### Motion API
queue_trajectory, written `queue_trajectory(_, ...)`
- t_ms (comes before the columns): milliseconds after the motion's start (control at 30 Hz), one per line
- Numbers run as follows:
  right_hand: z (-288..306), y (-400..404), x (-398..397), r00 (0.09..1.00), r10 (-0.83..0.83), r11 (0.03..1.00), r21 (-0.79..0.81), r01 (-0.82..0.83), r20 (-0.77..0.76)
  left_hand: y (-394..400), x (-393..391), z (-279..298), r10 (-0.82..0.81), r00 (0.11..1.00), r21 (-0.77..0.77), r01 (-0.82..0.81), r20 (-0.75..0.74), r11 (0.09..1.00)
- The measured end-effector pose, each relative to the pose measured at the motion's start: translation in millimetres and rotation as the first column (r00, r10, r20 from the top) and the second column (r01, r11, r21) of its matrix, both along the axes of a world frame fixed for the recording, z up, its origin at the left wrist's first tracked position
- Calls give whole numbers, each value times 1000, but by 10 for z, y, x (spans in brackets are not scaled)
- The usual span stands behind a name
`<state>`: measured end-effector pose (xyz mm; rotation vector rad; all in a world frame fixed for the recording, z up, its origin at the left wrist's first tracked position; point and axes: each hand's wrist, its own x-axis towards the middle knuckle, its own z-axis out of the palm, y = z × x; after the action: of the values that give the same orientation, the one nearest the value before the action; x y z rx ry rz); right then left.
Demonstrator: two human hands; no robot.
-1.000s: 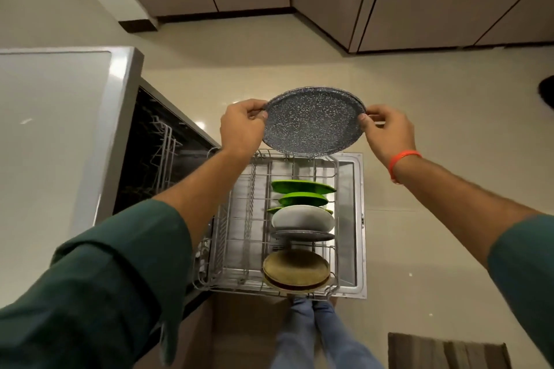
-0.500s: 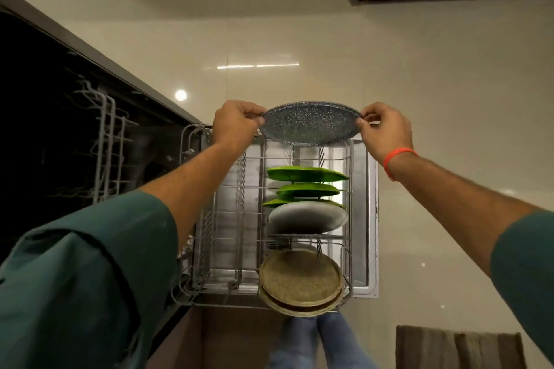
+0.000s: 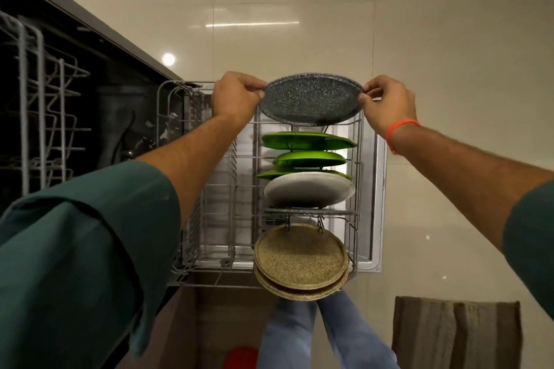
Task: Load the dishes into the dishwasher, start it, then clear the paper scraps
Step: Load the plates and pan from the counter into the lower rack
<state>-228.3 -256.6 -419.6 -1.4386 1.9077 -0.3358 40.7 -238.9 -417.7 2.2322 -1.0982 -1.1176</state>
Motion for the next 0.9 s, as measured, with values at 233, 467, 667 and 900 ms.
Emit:
queue_trajectory(233,-124,-14,66,1000,5,1000,1,-6,12,-83,75,-136,46,999,-21,-46,-16,999)
queue_trajectory(467,-142,-15,-22,999,14,1000,2,-14,-31,66,-23,-267,-24,1000,6,24,16,1000)
queue_trajectory(667,-299,-12,-55,998,10,998,63,-6,-61,72,-118,-360,-84,993,50,80,86,996)
queue_trajectory(900,-378,128,-19,999,18,995,94,-13,-47,208,-179,-485,-117,991,54,114,59,992)
